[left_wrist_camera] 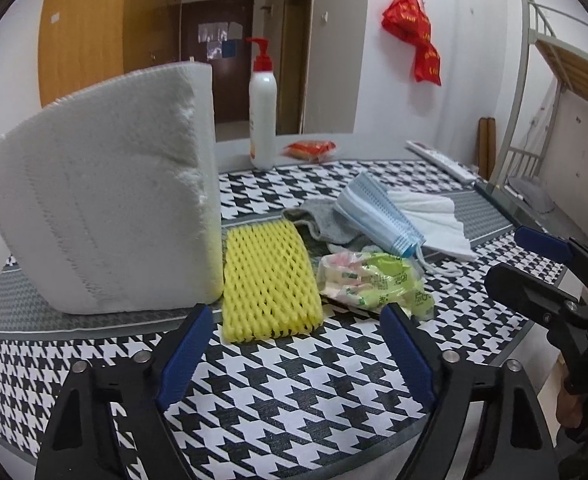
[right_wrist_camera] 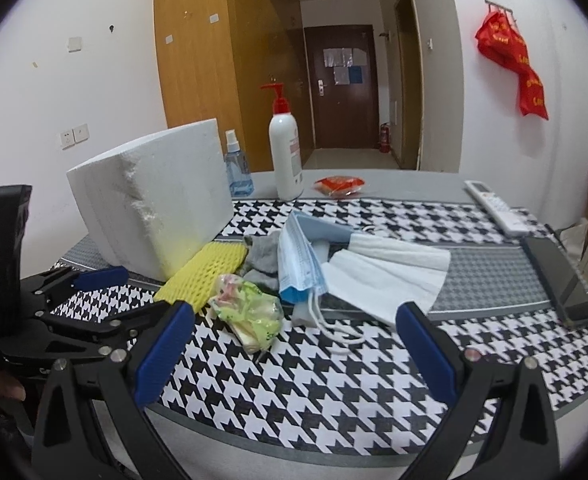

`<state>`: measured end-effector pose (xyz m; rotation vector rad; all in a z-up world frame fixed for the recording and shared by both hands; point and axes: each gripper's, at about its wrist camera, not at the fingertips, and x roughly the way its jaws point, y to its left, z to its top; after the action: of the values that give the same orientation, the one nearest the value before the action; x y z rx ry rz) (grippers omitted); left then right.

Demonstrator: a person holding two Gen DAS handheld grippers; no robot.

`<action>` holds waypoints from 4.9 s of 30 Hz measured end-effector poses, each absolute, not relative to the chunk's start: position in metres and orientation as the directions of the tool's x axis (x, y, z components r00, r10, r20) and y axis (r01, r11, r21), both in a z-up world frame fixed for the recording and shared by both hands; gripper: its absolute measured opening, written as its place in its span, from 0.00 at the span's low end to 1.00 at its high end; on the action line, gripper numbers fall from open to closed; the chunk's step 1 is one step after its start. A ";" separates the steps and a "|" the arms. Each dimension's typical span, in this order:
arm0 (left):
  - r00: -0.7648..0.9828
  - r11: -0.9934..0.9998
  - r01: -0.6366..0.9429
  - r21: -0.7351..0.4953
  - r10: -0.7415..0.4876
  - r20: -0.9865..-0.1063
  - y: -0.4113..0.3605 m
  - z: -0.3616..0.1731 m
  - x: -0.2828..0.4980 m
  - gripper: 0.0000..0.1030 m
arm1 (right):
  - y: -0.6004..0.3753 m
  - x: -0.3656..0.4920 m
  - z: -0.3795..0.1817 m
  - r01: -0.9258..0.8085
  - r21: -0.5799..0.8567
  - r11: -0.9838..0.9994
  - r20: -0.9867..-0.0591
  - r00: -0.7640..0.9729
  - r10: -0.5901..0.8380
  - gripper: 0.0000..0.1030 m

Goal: Organize soft objects
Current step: 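Lower the left tool onto the yellow foam net while the right tool approaches the snack bag, then close the left tool on the yellow net while the right tool grasps the snack bag, then lift the yellow net with the left tool while the right tool carries the snack bag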

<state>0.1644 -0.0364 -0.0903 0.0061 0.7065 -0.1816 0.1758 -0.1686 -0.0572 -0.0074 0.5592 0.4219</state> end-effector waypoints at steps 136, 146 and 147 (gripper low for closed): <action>0.899 0.976 0.209 0.068 -0.165 -0.405 -0.039 0.009 0.127 0.16 | -0.161 0.174 0.005 -0.482 0.045 0.875 -0.449 0.773 0.449 0.26; 0.921 0.979 0.183 0.086 -0.140 -0.363 -0.035 0.026 0.127 0.16 | -0.160 0.174 0.021 -0.490 0.051 0.870 -0.406 0.786 0.466 0.26; 0.923 0.980 0.181 0.087 -0.138 -0.360 -0.035 0.028 0.128 0.16 | -0.161 0.175 0.023 -0.490 0.050 0.871 -0.402 0.788 0.466 0.26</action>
<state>0.1278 -0.0350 0.0278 0.1195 0.3609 -0.1642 0.1745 -0.1605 0.0235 -0.0582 0.4178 0.5151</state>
